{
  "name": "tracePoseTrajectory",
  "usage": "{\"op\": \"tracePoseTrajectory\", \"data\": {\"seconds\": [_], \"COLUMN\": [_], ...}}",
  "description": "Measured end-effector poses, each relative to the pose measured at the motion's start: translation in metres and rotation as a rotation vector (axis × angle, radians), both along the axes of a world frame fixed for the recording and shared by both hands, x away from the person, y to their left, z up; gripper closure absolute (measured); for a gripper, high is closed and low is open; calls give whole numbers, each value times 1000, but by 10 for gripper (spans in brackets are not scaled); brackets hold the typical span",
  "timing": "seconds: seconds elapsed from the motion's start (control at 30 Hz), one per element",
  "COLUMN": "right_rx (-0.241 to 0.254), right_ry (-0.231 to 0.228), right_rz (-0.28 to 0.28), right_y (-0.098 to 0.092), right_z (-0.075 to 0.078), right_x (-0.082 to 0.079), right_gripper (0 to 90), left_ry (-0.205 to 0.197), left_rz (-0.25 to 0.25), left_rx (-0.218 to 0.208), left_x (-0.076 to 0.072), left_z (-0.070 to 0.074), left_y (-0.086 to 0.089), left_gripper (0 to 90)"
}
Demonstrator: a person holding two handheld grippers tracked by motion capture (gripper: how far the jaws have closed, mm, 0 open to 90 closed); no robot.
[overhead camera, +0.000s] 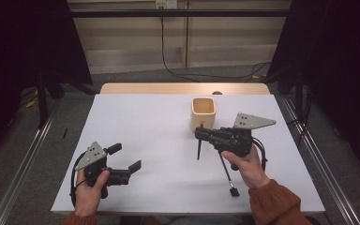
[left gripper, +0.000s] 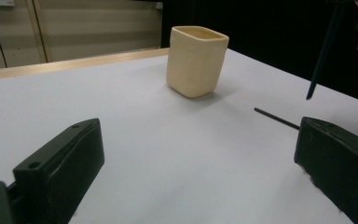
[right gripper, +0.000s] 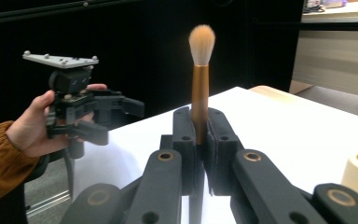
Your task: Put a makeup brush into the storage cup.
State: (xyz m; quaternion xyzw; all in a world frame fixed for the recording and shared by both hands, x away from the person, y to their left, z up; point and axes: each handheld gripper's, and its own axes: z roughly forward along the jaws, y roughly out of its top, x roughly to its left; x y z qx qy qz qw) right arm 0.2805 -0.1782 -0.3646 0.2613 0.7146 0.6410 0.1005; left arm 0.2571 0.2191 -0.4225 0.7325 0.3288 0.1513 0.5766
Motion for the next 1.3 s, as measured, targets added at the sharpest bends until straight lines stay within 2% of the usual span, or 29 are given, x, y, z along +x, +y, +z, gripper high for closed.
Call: {"op": "tracePoseTrajectory", "data": {"seconds": [0.27,0.3,0.33,0.43,0.5,0.63,0.7,0.77,0.9,1.07,1.3], "right_rx": [-2,-4,-10,-13,-9,4,2,0,-5,-10,-20], "right_ry": [-34,-34,-37,-37,-35,-38,-44,-49,-46,-45,-62], "right_rz": [-29,-32,-39,-57,-70,-90,-98,-101,-108,-126,-154], "right_y": [-7,-8,-8,-12,-15,-18,-19,-19,-21,-23,-24], "right_z": [10,11,12,15,16,21,24,27,31,35,42], "right_x": [5,6,8,13,17,25,29,33,41,51,62], "right_gripper": [838,838,838,838,838,838,838,837,837,837,837], "left_ry": [9,8,-1,6,-3,-7,-20,-32,-35,-33,-31], "left_rz": [17,35,46,53,48,38,31,42,51,66,45], "left_rx": [11,42,42,26,37,31,41,32,46,25,33], "left_x": [-6,-7,-7,-8,-9,-11,-14,-15,-14,-13,-14], "left_z": [-6,-7,-8,-9,-10,-12,-12,-11,-11,-11,-11], "left_y": [2,4,5,9,10,11,12,13,17,23,20], "left_gripper": [15,19,21,18,17,12,14,13,13,13,13]}}
